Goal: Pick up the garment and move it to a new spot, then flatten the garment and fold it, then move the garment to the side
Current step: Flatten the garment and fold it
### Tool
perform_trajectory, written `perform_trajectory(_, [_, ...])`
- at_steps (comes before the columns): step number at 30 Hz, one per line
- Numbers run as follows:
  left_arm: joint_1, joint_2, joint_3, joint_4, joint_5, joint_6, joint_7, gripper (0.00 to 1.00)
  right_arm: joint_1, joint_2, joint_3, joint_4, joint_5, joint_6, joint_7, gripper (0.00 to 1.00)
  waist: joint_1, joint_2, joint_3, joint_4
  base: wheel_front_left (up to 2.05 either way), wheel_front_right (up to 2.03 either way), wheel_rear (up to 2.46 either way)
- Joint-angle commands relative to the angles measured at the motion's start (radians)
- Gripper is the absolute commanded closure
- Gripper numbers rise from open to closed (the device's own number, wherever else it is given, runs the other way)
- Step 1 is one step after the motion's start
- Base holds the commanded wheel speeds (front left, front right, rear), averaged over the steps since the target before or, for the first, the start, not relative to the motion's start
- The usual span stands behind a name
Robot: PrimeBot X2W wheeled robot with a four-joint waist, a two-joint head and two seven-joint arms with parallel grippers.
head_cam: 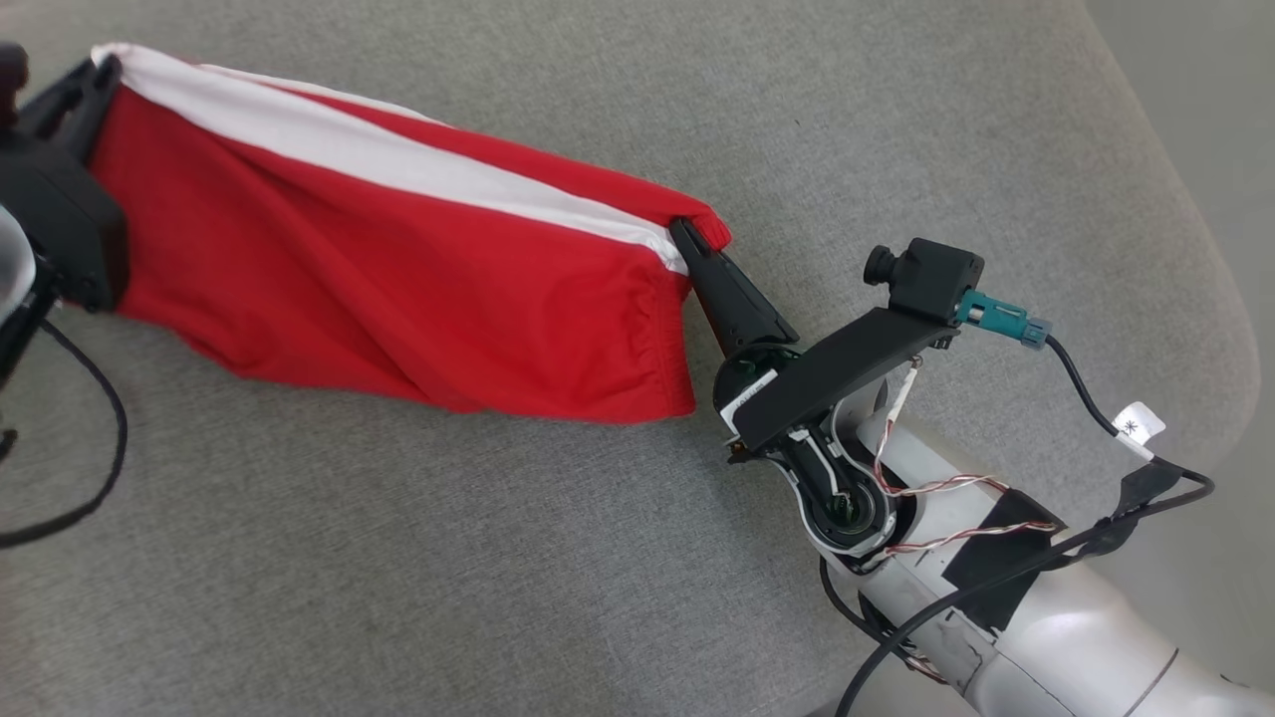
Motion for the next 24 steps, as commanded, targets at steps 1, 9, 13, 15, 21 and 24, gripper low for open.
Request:
perform_trajectory(1, [-0.023,0.01,-0.015,0.015,-0.011,0.001,-0.009,1.0,-0.008,0.008,-0.004,0.005,-0.009,0.0,-0.004,1.0,-0.0001,-0.0002,0.02,-0.017,0.0,0.0,0.0])
perform_trajectory(9, [-0.099,0.005,-0.119,0.107,-0.04,0.001,-0.037,1.0,-0.02,0.041,-0.016,0.031,-0.04,0.0,-0.005,1.0,-0.0001,-0.0002,0.043,-0.02,0.0,0.0,0.0])
perform_trajectory(13, [-0.109,-0.007,-0.149,0.151,-0.057,0.001,-0.07,0.0,-0.021,0.042,-0.01,0.049,-0.049,0.0,-0.005,0.0,-0.0001,-0.0002,0.04,-0.009,0.0,0.0,0.0])
perform_trajectory(15, [-0.109,-0.012,-0.154,0.162,-0.059,0.001,-0.081,0.0,-0.019,0.039,-0.002,0.058,-0.045,0.0,-0.005,0.0,-0.0001,-0.0002,0.037,-0.005,0.0,0.0,0.0])
perform_trajectory(21, [-0.084,-0.047,-0.189,0.215,-0.083,0.001,-0.145,0.0,-0.007,0.004,0.021,0.089,-0.08,0.0,-0.003,0.0,-0.0001,-0.0002,-0.001,0.028,0.0,0.0,0.0])
perform_trajectory(24, [-0.068,-0.062,-0.206,0.235,-0.096,0.001,-0.171,0.0,0.012,-0.021,0.05,0.093,-0.088,0.0,0.002,0.0,-0.0001,-0.0002,-0.03,0.045,0.0,0.0,0.0])
